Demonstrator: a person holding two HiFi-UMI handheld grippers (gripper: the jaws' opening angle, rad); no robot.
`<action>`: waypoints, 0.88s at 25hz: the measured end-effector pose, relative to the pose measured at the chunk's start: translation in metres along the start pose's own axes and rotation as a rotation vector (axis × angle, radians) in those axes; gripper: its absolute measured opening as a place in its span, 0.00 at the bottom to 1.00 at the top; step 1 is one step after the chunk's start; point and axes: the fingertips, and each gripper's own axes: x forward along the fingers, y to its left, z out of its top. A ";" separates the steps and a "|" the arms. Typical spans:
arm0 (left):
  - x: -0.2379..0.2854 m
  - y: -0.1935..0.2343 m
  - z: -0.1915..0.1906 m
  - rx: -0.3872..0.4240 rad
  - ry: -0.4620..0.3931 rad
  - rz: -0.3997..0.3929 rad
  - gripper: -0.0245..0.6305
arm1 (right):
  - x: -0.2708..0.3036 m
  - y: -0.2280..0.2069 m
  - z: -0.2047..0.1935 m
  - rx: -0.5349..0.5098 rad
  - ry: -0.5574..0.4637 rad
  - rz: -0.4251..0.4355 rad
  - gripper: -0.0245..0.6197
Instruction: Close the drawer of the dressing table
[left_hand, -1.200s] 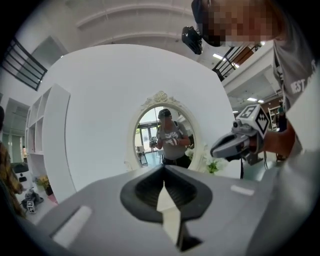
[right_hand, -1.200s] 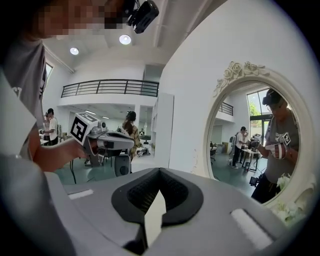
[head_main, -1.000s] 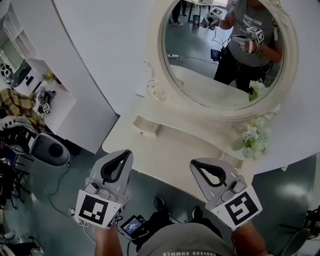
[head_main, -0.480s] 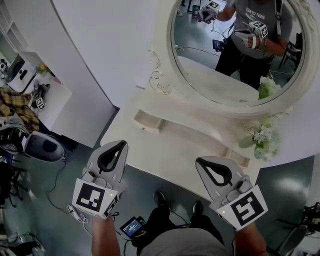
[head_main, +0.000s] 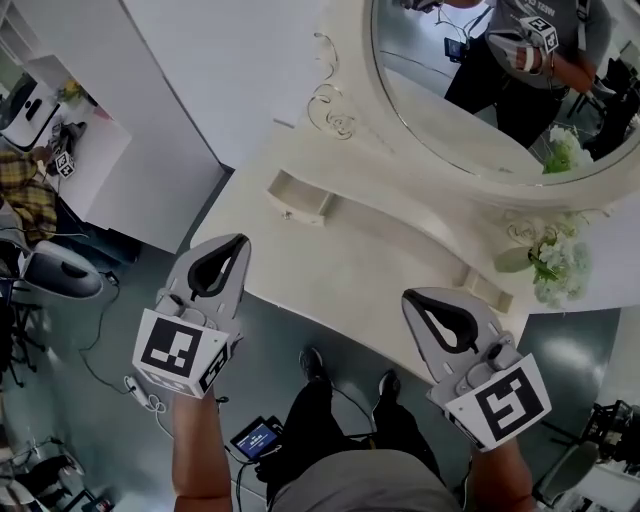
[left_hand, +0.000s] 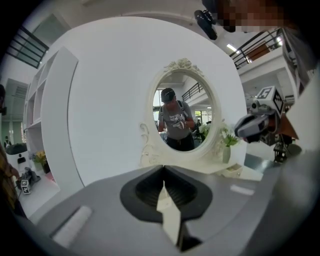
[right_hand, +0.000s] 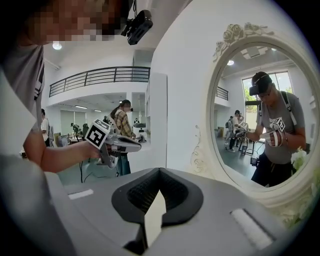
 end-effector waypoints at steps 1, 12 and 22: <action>0.001 0.003 -0.005 -0.004 0.006 0.001 0.04 | 0.004 0.002 -0.002 0.000 0.006 0.004 0.04; 0.035 0.029 -0.066 -0.033 0.085 0.009 0.04 | 0.035 0.001 -0.026 0.018 0.023 0.016 0.04; 0.079 0.042 -0.116 -0.064 0.159 -0.008 0.07 | 0.061 -0.011 -0.054 0.049 0.049 0.015 0.04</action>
